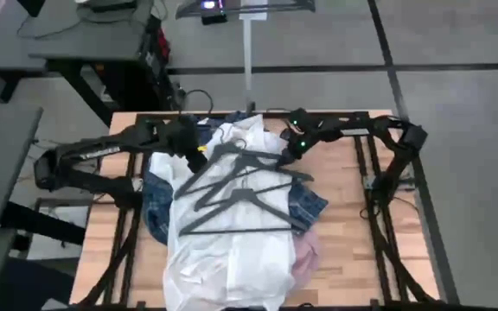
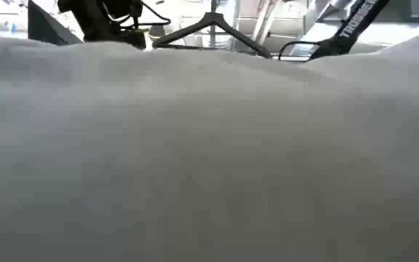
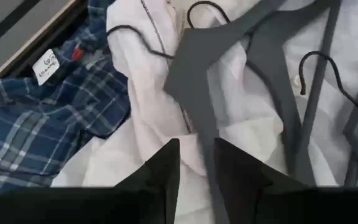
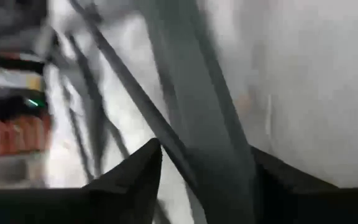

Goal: Hang clothes
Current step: Hang the white polo shirt on the hanger rack

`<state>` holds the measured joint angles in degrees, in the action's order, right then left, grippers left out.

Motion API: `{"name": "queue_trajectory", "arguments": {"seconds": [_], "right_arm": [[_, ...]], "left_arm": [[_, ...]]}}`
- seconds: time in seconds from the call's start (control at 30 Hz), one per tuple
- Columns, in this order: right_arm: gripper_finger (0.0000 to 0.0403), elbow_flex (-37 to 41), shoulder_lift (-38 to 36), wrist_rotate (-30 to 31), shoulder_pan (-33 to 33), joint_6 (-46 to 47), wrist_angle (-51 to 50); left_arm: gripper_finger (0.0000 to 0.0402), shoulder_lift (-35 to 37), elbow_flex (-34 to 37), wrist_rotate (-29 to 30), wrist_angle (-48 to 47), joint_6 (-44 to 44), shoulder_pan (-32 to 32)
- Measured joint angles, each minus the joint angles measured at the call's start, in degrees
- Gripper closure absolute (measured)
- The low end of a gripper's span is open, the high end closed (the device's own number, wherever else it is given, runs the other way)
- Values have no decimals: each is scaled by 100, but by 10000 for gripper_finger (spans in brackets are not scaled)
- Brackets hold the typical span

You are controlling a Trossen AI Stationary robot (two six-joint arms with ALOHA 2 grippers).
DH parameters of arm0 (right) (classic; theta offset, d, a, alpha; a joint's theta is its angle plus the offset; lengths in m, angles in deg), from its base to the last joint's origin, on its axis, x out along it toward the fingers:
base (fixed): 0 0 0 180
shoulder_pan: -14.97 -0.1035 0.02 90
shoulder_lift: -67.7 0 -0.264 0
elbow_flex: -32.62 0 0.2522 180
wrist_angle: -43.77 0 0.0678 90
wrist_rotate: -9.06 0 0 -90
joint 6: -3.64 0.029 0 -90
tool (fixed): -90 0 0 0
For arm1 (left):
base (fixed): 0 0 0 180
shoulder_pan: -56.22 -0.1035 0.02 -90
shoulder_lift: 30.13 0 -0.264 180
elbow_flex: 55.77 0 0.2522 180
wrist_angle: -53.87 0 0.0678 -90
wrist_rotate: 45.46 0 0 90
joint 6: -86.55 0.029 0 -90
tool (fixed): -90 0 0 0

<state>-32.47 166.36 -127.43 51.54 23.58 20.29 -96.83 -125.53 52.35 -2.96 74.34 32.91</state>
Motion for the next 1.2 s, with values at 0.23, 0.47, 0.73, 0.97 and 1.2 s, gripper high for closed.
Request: {"name": "queue_trajectory", "arguments": {"seconds": [0.23, 0.47, 0.73, 0.97, 1.2], "right_arm": [[288, 0, 2, -209, 63, 414, 219], [267, 0, 2, -566, 318, 1001, 250], [202, 0, 2, -285, 358, 1218, 314], [204, 0, 225, -99, 142, 1814, 1154], [265, 9, 849, -394, 11, 2039, 1545]], "left_arm": [[320, 0, 0, 0, 2, 37, 0], [320, 0, 0, -255, 2, 39, 0], [320, 0, 0, -306, -9, 12, 0], [320, 0, -2, -305, 3, 50, 2], [320, -1, -2, -304, -14, 139, 0]]}}
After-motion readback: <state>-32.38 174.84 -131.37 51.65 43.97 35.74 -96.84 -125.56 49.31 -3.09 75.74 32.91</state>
